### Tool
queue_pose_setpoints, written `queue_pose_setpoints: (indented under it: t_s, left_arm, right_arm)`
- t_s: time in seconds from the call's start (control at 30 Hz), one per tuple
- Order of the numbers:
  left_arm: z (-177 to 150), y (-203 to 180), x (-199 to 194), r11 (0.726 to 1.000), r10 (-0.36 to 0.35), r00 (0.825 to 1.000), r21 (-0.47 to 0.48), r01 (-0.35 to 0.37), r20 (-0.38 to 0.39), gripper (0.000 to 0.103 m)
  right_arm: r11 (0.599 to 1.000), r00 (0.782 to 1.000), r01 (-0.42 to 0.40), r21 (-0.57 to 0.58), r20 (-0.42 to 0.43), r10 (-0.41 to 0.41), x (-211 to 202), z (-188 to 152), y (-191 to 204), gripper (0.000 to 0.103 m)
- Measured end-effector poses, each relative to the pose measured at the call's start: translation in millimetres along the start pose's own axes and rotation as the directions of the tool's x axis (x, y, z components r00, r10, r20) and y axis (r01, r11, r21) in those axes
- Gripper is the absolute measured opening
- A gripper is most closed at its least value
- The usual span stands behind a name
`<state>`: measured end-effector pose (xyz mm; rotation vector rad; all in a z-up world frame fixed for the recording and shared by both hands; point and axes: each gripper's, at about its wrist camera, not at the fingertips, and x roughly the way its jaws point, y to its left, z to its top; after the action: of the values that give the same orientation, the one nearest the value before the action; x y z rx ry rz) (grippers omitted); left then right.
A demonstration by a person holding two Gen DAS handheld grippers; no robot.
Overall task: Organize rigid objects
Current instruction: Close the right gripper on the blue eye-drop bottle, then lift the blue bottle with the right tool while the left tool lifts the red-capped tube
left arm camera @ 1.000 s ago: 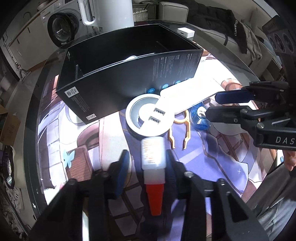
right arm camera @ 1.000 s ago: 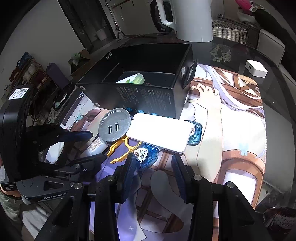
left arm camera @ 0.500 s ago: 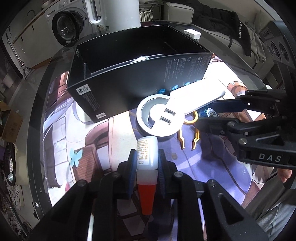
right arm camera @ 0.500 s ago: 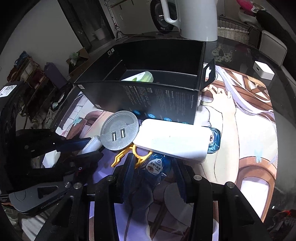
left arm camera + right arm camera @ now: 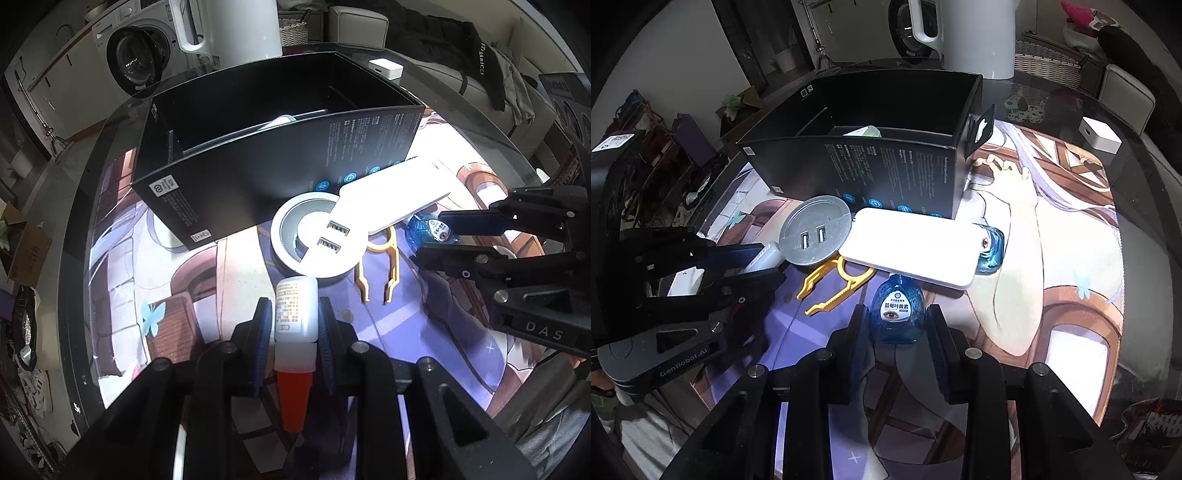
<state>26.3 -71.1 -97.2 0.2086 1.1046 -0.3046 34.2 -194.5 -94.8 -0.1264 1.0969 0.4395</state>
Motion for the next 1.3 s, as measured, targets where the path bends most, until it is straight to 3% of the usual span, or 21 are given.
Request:
queue_pose_setpoints:
  t_s: [0.27, 0.47, 0.8, 1.13, 1.3]
  left_arm:
    - [0.4, -3.0, -0.5, 1.000, 0.002, 1.000, 0.011, -0.002, -0.001, 0.020]
    - [1.1, 2.9, -7.7, 1.000, -0.011, 1.000, -0.011, 0.011, 0.021, 0.019]
    - [5.6, 9.2, -29.1, 1.000, -0.015, 0.993, -0.023, 0.018, 0.117, 0.017]
    - [12.8, 13.6, -63.6, 0.999, -0.007, 0.957, -0.042, 0.019, 0.290, 0.016]
    - [13.8, 17.0, -85.7, 0.999, 0.001, 0.918, -0.047, 0.019, 0.396, 0.016]
  right_arm:
    - [0.998, 0.999, 0.044, -0.050, -0.001, -0.044, 2.7, -0.4, 8.5, 0.030]
    - [0.999, 1.000, -0.020, -0.049, -0.010, 0.020, -3.2, -3.4, 15.9, 0.030]
    - [0.997, 0.990, -0.057, -0.045, 0.124, 0.063, -41.3, 3.6, 19.6, 0.030]
    - [0.995, 0.959, -0.082, -0.051, 0.268, 0.092, -65.5, 4.2, 25.4, 0.030]
    - [0.997, 0.929, -0.049, -0.064, 0.364, 0.069, -81.4, 2.5, 29.3, 0.030]
